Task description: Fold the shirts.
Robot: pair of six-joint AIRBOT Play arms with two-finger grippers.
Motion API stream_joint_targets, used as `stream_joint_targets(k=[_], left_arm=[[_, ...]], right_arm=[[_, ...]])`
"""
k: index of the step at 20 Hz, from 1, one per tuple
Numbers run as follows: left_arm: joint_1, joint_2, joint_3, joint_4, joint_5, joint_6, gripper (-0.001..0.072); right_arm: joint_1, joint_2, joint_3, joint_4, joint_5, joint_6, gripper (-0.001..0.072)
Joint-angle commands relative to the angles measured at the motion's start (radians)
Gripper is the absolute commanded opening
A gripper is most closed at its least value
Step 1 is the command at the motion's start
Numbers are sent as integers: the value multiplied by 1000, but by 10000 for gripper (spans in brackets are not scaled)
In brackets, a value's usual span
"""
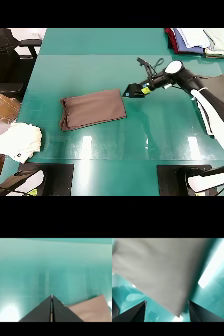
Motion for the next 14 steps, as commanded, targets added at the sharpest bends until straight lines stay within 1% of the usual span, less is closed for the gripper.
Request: stream_joint_targets(k=[1, 3, 6, 8, 9, 10, 11, 12, 13, 14], left_arm=[[1, 1, -31, -19, 0, 0, 26], [1, 1, -52, -19, 3, 0, 26], [1, 1, -68, -20, 3, 1, 26], [1, 1, -68, -26, 4, 1, 26], [1, 1, -68, -39, 2, 6, 26], [1, 1, -68, -60, 3, 18, 26], [0, 1, -68, -90, 3, 21, 25], [-14, 1, -68, -102, 7, 26, 25], [-42, 1, -68, -97, 12, 26, 25], [-75, 1, -68, -92, 11, 27, 25]], right_arm=[[-53, -62, -50, 9, -5, 5, 601], [-12, -119, -13, 9, -3, 7, 601], [72, -217, 68, 16, 1, 38, 601], [123, -277, 122, 94, -3, 38, 589], [146, -303, 150, 140, -14, 37, 535], [167, -325, 179, 164, -33, 37, 413], [184, -341, 210, 161, -51, 37, 327], [195, -353, 238, 161, -67, 37, 181], [200, -359, 269, 159, -79, 37, 14], [199, -359, 296, 153, -87, 37, 18]])
